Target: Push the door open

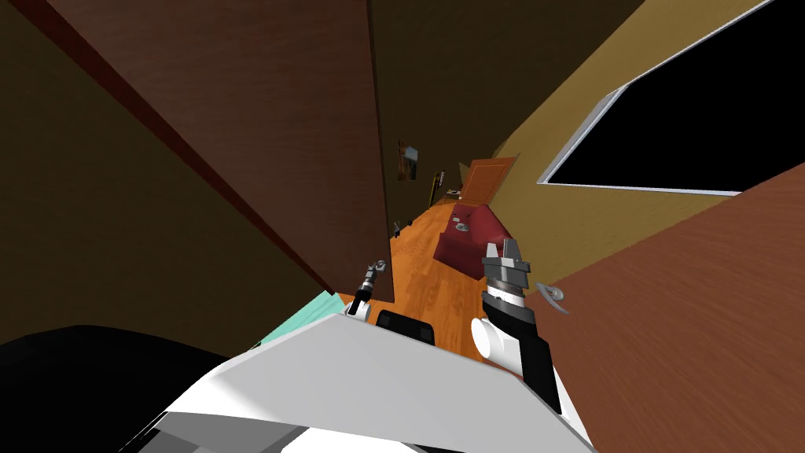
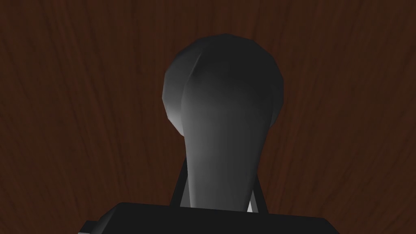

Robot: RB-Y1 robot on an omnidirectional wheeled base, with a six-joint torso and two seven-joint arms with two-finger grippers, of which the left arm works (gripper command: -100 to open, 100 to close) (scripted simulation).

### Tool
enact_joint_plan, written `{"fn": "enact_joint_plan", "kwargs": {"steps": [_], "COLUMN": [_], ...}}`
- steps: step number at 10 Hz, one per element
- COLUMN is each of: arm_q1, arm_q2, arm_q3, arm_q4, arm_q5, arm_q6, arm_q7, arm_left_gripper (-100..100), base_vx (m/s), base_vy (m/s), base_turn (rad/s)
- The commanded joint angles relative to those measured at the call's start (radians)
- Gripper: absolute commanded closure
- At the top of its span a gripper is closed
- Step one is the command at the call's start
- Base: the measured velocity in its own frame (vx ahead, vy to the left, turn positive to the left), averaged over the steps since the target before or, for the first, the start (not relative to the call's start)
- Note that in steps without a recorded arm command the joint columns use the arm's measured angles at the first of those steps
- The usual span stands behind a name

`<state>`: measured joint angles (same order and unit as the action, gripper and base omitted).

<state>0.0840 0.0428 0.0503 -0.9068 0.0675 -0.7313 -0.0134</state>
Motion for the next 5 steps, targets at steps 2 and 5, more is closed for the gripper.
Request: {"fn": "enact_joint_plan", "kwargs": {"steps": [2, 5], "arm_q1": [-0.001, -0.004], "arm_q2": [-0.003, 0.019], "arm_q3": [0.009, 0.04], "arm_q4": [0.0, 0.002], "arm_q5": [0.004, 0.018], "arm_q6": [-0.001, -0.003], "arm_q7": [-0.002, -0.011], "arm_left_gripper": [100, 100], "base_vx": [0.123, 0.147], "base_vy": [-0.047, -0.037], "base_turn": [0.04, 0.043]}}
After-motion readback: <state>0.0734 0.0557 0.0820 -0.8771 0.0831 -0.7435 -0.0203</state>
